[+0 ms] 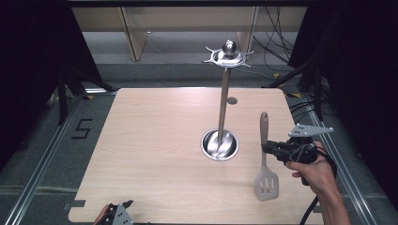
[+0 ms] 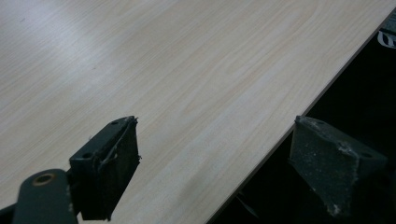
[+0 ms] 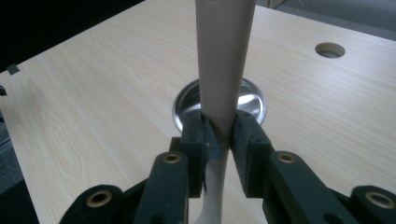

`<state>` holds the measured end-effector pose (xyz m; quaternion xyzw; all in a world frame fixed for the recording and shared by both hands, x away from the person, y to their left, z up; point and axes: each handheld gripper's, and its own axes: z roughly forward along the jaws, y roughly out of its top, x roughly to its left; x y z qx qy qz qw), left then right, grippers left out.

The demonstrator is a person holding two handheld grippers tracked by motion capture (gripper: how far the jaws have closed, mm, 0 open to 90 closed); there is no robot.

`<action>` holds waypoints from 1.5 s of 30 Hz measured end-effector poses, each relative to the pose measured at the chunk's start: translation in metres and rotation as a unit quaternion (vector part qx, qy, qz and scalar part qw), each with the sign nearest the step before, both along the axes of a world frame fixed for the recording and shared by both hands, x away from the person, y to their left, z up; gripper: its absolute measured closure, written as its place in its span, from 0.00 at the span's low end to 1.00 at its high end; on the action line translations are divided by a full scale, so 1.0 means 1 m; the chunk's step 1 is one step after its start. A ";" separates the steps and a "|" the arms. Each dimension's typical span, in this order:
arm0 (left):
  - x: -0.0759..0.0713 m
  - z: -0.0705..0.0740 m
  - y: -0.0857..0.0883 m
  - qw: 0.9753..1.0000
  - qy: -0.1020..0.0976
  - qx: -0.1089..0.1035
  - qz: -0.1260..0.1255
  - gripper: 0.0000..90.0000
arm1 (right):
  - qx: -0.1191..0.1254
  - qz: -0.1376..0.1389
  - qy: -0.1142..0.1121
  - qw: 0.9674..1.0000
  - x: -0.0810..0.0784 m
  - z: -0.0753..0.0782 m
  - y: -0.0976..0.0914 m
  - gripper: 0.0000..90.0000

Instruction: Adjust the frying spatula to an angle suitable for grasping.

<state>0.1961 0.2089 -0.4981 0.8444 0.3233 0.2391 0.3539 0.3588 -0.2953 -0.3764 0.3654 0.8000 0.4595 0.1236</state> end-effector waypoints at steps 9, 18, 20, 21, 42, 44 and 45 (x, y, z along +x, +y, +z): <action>0.004 0.001 0.002 1.000 -0.016 0.019 -0.013 0.17 | 0.013 0.011 -0.014 1.000 0.003 0.011 0.010 0.85; 0.001 0.001 0.001 1.000 -0.003 0.010 0.000 0.17 | 0.022 0.015 -0.023 0.999 0.005 0.024 0.022 0.85; -0.001 0.000 0.000 1.000 0.001 -0.005 0.000 0.17 | 0.021 0.015 -0.030 0.999 0.006 0.028 0.024 0.85; 0.000 0.002 0.002 1.000 0.001 0.012 -0.003 0.17 | 0.021 0.015 -0.030 0.999 0.006 0.028 0.024 0.85; 0.000 0.000 0.001 1.000 -0.002 0.002 -0.001 0.17 | 0.015 0.040 -0.058 0.997 0.012 0.064 0.046 0.85; 0.001 0.000 0.001 1.000 -0.005 0.013 -0.001 0.17 | 0.020 0.033 -0.065 0.997 0.011 0.066 0.052 0.85; 0.001 0.001 0.001 1.000 -0.004 0.013 -0.001 0.17 | 0.017 0.036 -0.069 0.997 0.011 0.068 0.054 0.85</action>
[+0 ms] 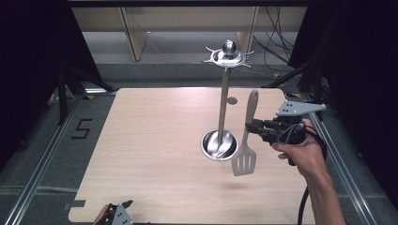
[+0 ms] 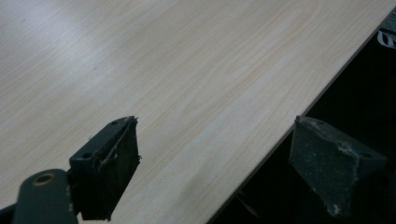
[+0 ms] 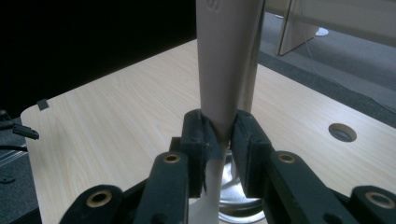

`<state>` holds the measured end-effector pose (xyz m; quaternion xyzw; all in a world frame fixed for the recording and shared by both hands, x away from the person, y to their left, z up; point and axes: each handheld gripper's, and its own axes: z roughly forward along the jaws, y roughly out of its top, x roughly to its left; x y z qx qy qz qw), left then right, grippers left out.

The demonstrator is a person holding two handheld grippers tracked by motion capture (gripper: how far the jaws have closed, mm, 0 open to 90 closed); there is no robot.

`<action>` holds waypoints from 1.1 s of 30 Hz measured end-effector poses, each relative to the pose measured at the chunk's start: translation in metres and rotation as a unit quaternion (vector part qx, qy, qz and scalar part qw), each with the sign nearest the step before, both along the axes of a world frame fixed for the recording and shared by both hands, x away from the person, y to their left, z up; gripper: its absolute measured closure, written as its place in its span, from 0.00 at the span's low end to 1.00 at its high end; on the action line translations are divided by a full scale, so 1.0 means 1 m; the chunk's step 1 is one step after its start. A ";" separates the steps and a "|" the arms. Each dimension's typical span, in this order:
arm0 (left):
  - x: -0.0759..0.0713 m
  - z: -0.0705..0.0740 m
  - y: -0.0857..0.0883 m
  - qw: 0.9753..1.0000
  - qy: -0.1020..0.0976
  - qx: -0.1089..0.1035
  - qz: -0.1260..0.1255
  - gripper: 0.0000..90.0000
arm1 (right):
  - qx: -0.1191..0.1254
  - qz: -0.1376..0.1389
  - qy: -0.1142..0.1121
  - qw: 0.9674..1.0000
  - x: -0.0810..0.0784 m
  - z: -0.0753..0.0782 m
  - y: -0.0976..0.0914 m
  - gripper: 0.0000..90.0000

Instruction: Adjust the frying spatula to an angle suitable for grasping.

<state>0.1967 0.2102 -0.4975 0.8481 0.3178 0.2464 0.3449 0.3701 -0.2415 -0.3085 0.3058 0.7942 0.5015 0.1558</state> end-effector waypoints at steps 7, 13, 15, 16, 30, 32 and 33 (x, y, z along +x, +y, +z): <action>0.000 0.000 0.000 1.000 0.000 0.000 0.000 0.17 | -0.010 0.010 -0.007 1.000 0.000 0.008 0.015 0.85; 0.001 0.001 -0.001 1.000 -0.002 -0.007 0.002 0.17 | -0.016 0.019 -0.009 1.000 0.001 0.014 0.025 0.85; 0.002 0.003 -0.001 1.000 0.012 -0.008 -0.005 0.17 | -0.016 0.021 -0.001 1.000 0.001 0.015 0.027 0.85; 0.002 0.002 -0.002 1.000 0.010 -0.011 -0.003 0.17 | -0.021 0.027 -0.005 0.999 0.003 0.016 0.027 0.85; 0.004 0.001 0.000 1.000 0.017 -0.006 0.000 0.17 | -0.024 0.034 -0.014 0.999 0.003 0.023 0.035 0.85; 0.005 0.001 -0.001 1.000 0.019 -0.014 0.002 0.17 | -0.018 0.034 -0.012 0.999 0.003 0.022 0.037 0.85; 0.005 0.000 -0.001 1.000 0.008 -0.004 0.005 0.17 | -0.022 0.034 -0.004 0.999 0.002 0.024 0.037 0.85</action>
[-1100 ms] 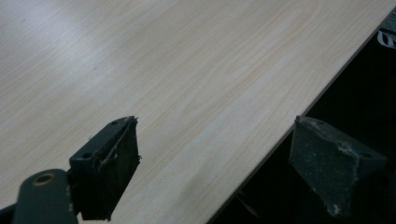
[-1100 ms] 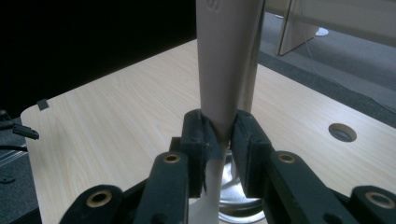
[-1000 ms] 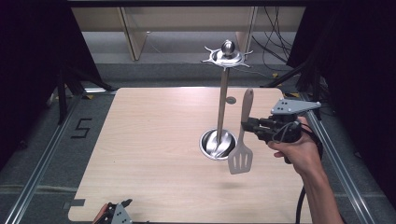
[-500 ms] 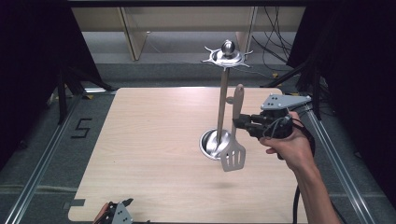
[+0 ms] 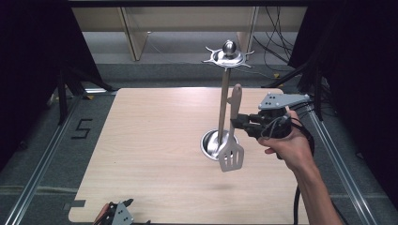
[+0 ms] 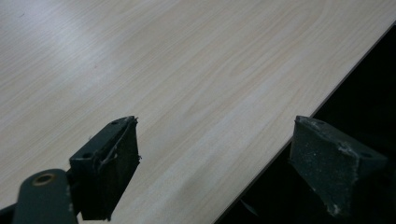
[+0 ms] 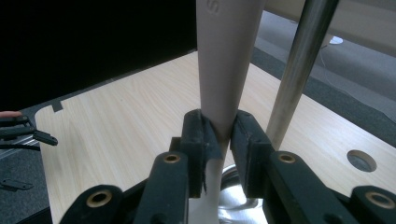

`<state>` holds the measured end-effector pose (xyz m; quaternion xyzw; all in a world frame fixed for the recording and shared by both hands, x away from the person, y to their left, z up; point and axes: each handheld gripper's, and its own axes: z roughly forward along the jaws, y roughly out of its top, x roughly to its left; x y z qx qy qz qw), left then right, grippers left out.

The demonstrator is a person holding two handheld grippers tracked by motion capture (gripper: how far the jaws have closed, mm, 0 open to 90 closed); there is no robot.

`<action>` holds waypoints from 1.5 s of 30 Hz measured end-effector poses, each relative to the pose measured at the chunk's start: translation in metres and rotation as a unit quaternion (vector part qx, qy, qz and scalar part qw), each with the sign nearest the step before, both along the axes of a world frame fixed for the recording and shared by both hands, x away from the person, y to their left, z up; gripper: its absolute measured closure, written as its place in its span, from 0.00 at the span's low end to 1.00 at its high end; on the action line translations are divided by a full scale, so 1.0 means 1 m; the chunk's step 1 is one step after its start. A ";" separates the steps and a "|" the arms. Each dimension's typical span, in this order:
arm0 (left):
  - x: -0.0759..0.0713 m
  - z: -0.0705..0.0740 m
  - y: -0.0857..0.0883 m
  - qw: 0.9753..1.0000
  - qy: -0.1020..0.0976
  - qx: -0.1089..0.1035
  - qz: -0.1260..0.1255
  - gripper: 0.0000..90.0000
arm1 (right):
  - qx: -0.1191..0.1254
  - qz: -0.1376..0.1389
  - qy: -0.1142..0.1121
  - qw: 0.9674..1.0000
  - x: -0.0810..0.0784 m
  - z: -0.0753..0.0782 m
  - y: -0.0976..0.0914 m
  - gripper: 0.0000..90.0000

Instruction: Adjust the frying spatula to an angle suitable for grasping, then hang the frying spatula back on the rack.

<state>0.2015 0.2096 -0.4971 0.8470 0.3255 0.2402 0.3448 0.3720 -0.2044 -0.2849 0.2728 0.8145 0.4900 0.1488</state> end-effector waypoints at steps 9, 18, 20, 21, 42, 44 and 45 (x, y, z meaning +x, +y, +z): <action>0.002 0.001 -0.001 1.000 -0.015 0.000 -0.018 0.17 | 0.000 0.001 -0.012 1.000 -0.003 0.006 0.005 0.85; 0.002 0.001 -0.002 1.000 -0.016 0.006 -0.021 0.17 | -0.006 -0.003 -0.011 1.000 0.000 0.015 0.015 0.85; -0.002 0.002 -0.002 1.000 -0.001 -0.001 -0.011 0.17 | -0.009 -0.003 -0.009 1.000 0.000 0.019 0.018 0.85; 0.001 0.004 -0.001 0.999 -0.005 0.008 -0.036 0.17 | -0.009 -0.005 -0.006 1.000 0.000 0.020 0.019 0.85; -0.003 0.001 -0.003 1.000 -0.003 0.001 -0.020 0.17 | -0.016 -0.018 0.013 1.000 0.015 0.032 0.032 0.85; -0.003 0.001 -0.003 1.000 -0.008 0.002 -0.016 0.17 | -0.015 -0.020 0.014 1.000 0.016 0.031 0.033 0.85; -0.001 0.001 -0.003 0.999 -0.017 0.003 -0.033 0.17 | -0.017 -0.023 0.011 1.000 0.017 0.031 0.033 0.85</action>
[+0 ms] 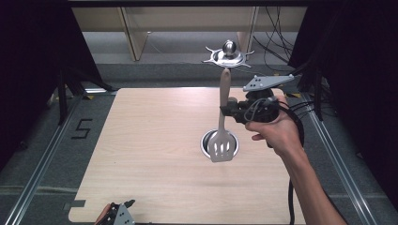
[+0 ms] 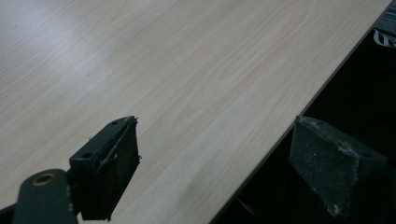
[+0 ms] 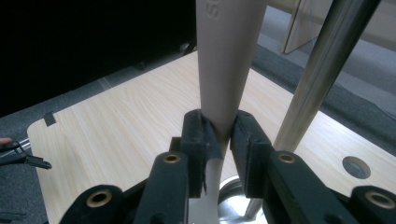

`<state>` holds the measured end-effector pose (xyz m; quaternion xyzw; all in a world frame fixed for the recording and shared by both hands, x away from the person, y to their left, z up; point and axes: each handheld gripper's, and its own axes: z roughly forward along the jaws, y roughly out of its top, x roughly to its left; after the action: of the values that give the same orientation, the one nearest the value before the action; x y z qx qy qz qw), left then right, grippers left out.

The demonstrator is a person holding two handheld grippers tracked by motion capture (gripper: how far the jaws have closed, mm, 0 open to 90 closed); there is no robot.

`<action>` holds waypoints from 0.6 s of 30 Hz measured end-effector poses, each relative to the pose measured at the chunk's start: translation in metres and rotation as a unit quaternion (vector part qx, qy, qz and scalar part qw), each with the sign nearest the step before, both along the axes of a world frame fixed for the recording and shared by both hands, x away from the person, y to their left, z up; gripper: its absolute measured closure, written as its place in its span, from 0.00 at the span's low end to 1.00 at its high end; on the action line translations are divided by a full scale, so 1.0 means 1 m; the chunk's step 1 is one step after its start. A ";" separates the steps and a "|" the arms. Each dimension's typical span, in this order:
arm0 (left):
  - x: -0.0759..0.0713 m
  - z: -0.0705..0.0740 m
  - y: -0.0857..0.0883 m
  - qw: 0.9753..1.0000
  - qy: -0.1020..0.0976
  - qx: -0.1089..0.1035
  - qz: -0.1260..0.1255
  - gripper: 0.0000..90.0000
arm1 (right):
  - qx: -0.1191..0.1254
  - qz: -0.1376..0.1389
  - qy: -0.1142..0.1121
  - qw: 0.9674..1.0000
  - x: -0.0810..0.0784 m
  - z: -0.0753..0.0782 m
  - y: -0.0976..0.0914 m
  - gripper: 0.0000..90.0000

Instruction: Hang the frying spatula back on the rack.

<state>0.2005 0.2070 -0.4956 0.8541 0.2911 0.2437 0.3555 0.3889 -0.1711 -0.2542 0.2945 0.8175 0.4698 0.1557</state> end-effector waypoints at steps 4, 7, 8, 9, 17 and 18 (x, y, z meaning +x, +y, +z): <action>0.000 0.000 -0.001 1.000 0.000 0.000 0.001 0.17 | -0.006 -0.003 0.012 1.000 0.002 0.000 0.001 0.85; -0.002 0.000 -0.001 1.000 0.007 0.002 0.014 0.17 | -0.011 -0.003 0.002 1.000 0.005 -0.001 0.001 0.85; -0.002 -0.001 -0.001 1.000 0.008 0.002 0.013 0.17 | -0.008 -0.002 0.011 1.000 0.005 -0.001 0.002 0.85; -0.002 0.000 -0.001 1.000 0.006 0.003 0.014 0.17 | -0.009 -0.004 0.013 1.000 0.005 -0.001 0.002 0.85; -0.003 0.000 -0.001 1.000 0.008 0.002 0.012 0.17 | -0.004 -0.002 0.003 1.000 0.009 -0.002 0.006 0.85; -0.003 0.000 0.000 1.000 0.008 0.002 0.011 0.17 | -0.003 -0.005 0.002 1.000 0.009 -0.003 0.007 0.85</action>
<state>0.1977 0.2066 -0.4959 0.8534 0.3027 0.2414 0.3489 0.3974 -0.1644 -0.2568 0.2991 0.8178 0.4661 0.1567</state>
